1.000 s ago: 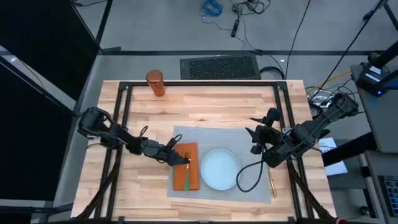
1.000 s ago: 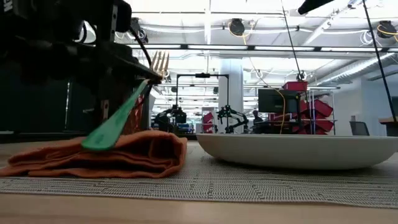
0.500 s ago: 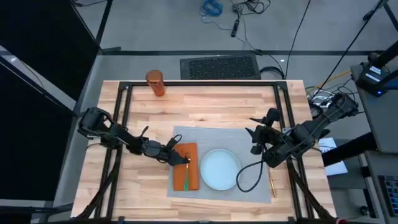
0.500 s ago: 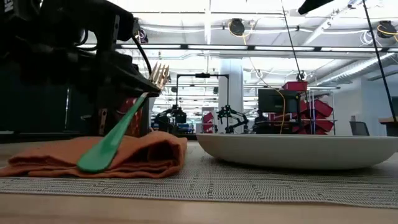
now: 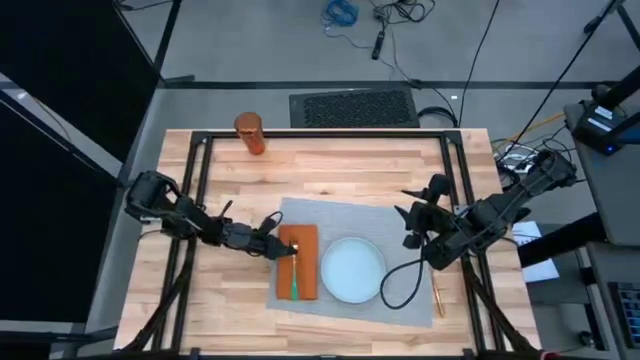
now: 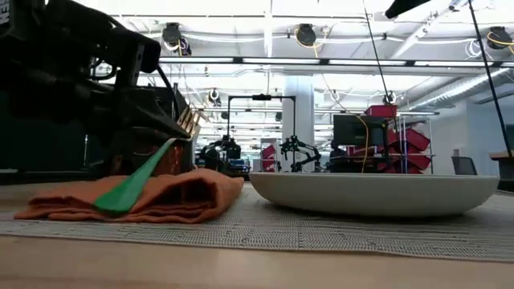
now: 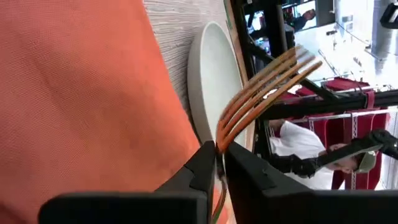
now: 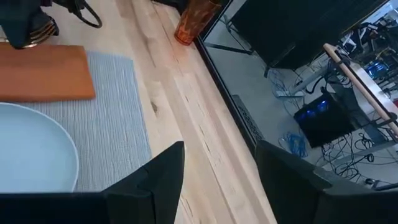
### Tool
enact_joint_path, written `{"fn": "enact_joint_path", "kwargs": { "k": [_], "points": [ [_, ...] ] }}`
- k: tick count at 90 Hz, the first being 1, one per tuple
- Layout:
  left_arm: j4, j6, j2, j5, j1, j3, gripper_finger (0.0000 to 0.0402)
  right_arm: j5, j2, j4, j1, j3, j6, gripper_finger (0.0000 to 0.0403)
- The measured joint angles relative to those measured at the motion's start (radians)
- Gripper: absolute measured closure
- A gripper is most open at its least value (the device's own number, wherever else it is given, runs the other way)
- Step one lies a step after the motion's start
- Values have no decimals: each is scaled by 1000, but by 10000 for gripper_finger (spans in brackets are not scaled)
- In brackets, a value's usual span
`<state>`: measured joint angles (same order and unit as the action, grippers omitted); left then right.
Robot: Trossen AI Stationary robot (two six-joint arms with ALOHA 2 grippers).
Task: Set table place
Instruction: Put the green fork on top of the orange napkin on the gray placemat
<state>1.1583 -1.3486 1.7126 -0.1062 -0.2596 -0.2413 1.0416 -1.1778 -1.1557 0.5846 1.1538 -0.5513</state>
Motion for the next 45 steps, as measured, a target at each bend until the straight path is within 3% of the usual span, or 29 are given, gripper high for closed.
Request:
{"fn": "enact_joint_path", "kwargs": {
  "k": [45],
  "points": [
    [-29,-26,0,28,15,0,356,0,0,0,0,0,-6,220]
  ]
}}
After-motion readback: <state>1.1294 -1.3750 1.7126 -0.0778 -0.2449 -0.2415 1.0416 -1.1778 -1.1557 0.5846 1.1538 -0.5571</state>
